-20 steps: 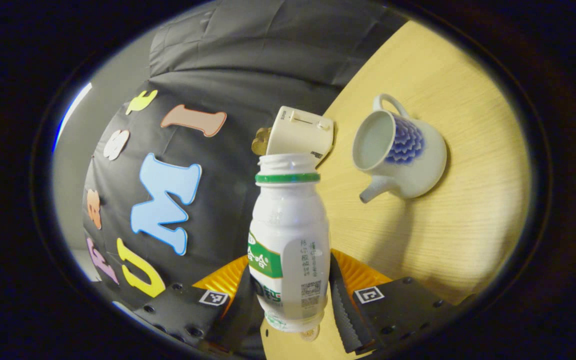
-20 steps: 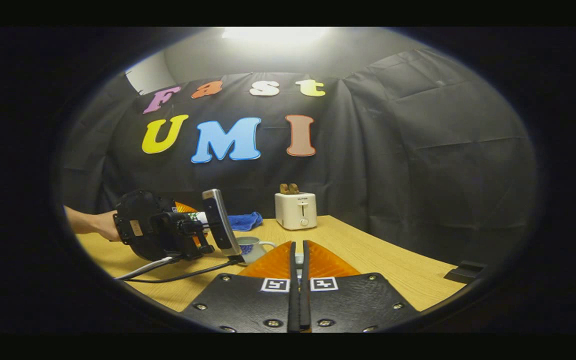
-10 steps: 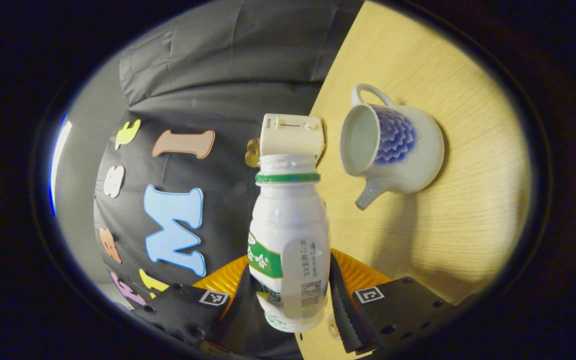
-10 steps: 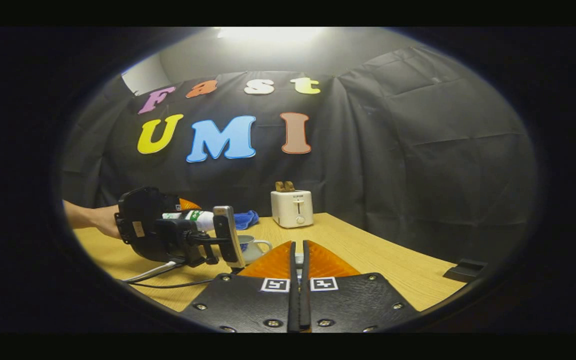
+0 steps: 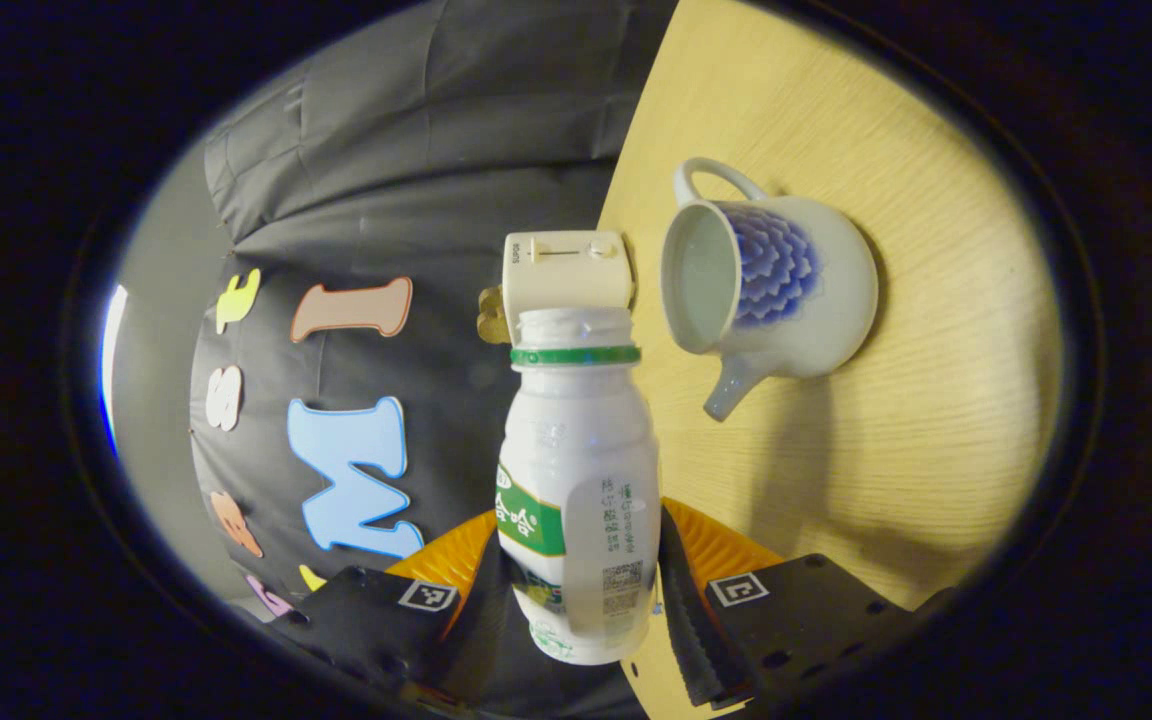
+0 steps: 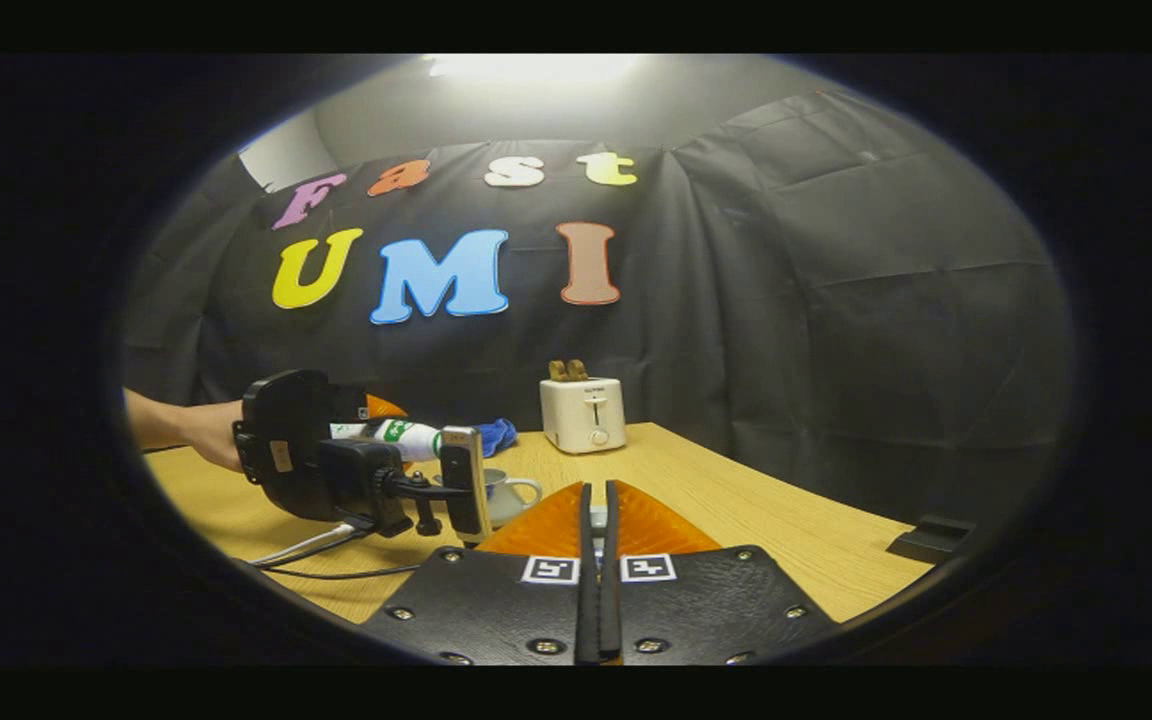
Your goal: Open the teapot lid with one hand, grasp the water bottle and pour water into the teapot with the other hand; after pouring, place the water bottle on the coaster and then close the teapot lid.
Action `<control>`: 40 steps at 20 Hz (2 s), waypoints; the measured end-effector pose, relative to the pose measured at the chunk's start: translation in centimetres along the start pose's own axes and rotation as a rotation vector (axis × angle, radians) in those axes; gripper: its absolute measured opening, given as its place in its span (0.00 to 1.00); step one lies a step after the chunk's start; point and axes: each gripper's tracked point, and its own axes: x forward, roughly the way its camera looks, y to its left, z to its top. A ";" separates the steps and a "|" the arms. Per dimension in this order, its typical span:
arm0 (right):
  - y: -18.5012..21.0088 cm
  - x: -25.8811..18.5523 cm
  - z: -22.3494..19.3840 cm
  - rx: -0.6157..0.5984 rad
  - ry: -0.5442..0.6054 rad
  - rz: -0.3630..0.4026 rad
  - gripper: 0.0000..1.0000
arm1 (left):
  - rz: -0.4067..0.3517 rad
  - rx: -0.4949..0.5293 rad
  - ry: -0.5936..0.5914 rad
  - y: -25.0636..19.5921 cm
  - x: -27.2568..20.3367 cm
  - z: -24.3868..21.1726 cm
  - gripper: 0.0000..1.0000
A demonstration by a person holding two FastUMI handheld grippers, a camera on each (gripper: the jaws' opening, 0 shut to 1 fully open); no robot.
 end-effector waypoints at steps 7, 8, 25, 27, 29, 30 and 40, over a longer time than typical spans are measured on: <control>-0.4 0.1 -0.1 0.012 0.003 -0.005 0.01 | 0.005 0.071 0.020 1.1 0.2 -0.4 0.77; -0.4 0.1 0.0 0.013 0.003 -0.006 0.01 | 0.007 0.083 0.020 1.2 0.3 -0.4 0.77; -0.7 -0.1 0.3 0.020 0.002 -0.010 0.01 | 0.054 0.223 0.029 3.3 0.3 -0.1 0.77; -0.8 -0.1 0.2 0.022 0.004 -0.010 0.01 | 0.060 0.230 0.030 3.5 0.3 0.0 0.77; -0.8 -0.1 0.3 0.024 0.004 -0.012 0.01 | 0.064 0.237 0.030 3.7 0.3 0.1 0.77; -0.8 -0.1 0.4 0.025 0.002 -0.012 0.01 | 0.068 0.244 0.030 3.8 0.3 0.2 0.72; -0.9 -0.3 0.9 0.031 -0.013 -0.011 0.01 | 0.083 0.316 0.031 4.8 0.2 0.5 0.77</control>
